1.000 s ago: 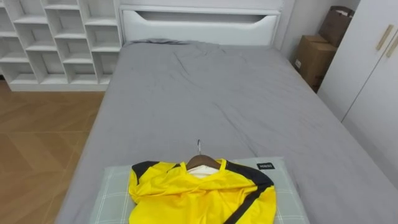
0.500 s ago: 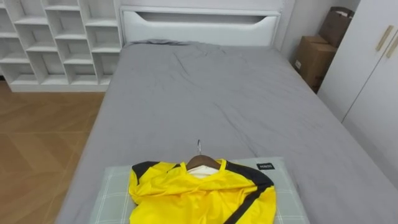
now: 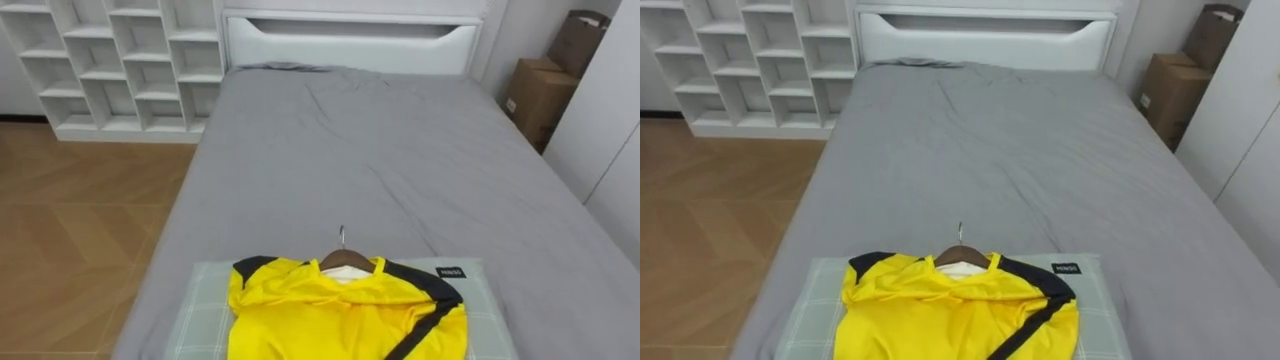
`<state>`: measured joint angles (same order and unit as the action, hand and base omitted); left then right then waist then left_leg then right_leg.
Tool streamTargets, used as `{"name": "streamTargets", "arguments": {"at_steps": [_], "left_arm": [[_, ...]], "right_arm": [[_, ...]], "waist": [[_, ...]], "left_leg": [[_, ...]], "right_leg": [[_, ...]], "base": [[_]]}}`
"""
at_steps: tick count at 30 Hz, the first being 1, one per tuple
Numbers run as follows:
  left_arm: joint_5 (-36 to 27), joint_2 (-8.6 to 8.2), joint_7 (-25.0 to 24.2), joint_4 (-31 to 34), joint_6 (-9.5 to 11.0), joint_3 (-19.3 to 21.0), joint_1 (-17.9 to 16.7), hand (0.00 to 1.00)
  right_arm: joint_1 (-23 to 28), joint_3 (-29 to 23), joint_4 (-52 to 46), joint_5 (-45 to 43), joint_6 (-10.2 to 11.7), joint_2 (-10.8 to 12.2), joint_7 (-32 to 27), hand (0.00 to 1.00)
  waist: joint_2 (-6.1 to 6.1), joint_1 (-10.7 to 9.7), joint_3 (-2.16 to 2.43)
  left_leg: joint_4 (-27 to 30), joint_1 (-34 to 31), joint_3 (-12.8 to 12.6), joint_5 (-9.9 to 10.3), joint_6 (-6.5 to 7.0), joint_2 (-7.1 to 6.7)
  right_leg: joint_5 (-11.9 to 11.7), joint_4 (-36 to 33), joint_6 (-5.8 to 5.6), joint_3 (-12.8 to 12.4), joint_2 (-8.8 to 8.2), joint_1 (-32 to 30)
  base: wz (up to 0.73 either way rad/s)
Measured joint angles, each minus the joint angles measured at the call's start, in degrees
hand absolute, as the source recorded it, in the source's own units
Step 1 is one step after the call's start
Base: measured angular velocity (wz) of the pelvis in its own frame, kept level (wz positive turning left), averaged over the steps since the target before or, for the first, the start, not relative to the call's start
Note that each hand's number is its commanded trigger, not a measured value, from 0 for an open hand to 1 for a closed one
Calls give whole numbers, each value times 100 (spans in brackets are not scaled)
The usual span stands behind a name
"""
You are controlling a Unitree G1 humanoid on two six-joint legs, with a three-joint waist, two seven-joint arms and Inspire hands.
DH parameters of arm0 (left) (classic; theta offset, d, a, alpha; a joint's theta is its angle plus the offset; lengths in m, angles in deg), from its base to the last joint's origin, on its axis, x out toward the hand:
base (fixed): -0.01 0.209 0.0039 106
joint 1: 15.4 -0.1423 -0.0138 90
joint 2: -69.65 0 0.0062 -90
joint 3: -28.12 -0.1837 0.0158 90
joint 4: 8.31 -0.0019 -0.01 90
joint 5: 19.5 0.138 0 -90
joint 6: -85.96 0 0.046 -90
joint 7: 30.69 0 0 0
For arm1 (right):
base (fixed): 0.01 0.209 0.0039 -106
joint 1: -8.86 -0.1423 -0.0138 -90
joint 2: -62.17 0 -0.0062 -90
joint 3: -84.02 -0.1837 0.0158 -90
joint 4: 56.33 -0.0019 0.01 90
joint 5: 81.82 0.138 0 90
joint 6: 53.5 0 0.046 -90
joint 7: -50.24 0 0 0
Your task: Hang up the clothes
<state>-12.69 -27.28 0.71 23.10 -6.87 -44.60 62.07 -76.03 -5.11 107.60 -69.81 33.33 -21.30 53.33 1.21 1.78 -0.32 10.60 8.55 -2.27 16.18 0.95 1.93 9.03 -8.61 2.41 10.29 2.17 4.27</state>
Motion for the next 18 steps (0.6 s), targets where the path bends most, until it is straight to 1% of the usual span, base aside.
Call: {"name": "streamTargets", "arguments": {"at_steps": [3,5,8,9,10,12,15,16,18], "left_arm": [[-47,1,401,139,145,62,18,0],[-83,0,624,291,160,57,-4,0],[-91,1,958,758,235,53,-21,0],[-67,2,1082,940,323,50,-18,0],[93,8,1160,1101,405,52,-18,0],[332,11,1252,1372,501,54,-21,0],[710,12,1421,1942,591,33,-26,0],[945,32,1521,2040,650,-2,0,0],[1211,60,1578,2121,718,-63,47,0]], "right_arm": [[2,0,2,-8,10,-1,-50,0],[17,0,1,-9,11,-1,-48,0],[37,26,-67,-54,29,-1,-46,0],[39,19,-84,-115,71,-1,-49,0],[36,4,-109,-195,88,-1,-47,0],[30,-7,-111,-370,150,0,-41,0],[37,-50,-106,-540,248,0,-38,0],[36,-55,-107,-572,284,0,-34,0],[38,-92,-109,-605,318,-1,6,0]], "waist": [[9,11,1],[5,7,2],[-29,10,7],[-31,8,8],[-33,18,10],[-34,4,10],[-26,0,13],[-16,-5,18],[2,-17,31]], "left_leg": [[-24,4,38,-9,11,-3],[-26,16,72,-9,11,-4],[-18,12,99,-9,11,-16],[-12,17,104,-9,12,-21],[-5,23,104,-10,12,-24],[-2,22,106,-15,20,-31],[0,12,110,-15,22,-43],[-1,11,121,-16,23,-47],[-6,10,128,-18,27,-49]], "right_leg": [[3,4,-2,59,-8,13],[3,9,-3,77,-10,35],[18,6,-9,78,-14,41],[23,0,-12,80,-18,52],[23,-6,-13,87,-18,63],[24,-10,-15,92,-13,62],[22,-4,-19,91,-15,59],[20,-3,-22,90,-14,58],[19,-6,-23,91,-14,53]], "base": [[7],[9],[5],[0],[0],[0],[0],[0],[0]]}}
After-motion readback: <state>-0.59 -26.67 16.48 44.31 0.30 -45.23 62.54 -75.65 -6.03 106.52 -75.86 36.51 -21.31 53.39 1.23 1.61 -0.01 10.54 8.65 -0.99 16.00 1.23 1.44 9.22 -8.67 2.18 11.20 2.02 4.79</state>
